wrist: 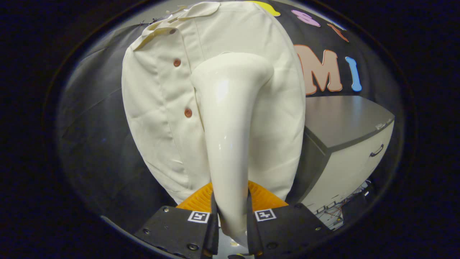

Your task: Iron the clothes twice with a garment steamer, once on the left side and once on the right side.

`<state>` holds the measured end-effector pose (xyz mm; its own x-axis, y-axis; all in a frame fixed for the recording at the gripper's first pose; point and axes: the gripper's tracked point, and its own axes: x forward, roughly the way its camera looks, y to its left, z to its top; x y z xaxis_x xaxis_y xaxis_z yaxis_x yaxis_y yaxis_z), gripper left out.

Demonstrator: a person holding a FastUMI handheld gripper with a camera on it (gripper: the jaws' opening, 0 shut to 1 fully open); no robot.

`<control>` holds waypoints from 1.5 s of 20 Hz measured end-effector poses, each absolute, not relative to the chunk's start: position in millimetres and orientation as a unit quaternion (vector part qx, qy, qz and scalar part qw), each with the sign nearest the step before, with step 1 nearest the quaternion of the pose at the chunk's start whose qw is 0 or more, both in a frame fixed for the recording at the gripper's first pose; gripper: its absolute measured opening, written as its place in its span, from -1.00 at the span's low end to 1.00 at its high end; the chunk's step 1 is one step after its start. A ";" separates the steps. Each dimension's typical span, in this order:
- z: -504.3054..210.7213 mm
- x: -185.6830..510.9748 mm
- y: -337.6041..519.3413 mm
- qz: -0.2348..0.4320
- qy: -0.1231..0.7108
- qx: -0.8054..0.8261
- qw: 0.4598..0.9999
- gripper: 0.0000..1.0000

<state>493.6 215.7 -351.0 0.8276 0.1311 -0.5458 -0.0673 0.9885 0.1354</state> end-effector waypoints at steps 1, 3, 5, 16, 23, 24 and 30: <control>-357.6 490.1 215.3 0.053 0.298 0.056 0.951 -0.37; -368.5 481.3 213.9 0.054 0.315 0.056 0.946 -0.37; -377.7 473.9 214.3 0.054 0.331 0.057 0.940 -0.37; -387.4 458.5 204.5 0.054 0.341 0.060 0.937 -0.37; -386.7 431.6 197.4 0.039 0.355 0.049 0.933 -0.37; -383.3 429.9 198.6 0.035 0.352 0.050 0.934 -0.37; -352.1 424.8 208.4 0.024 0.316 0.046 0.947 -0.37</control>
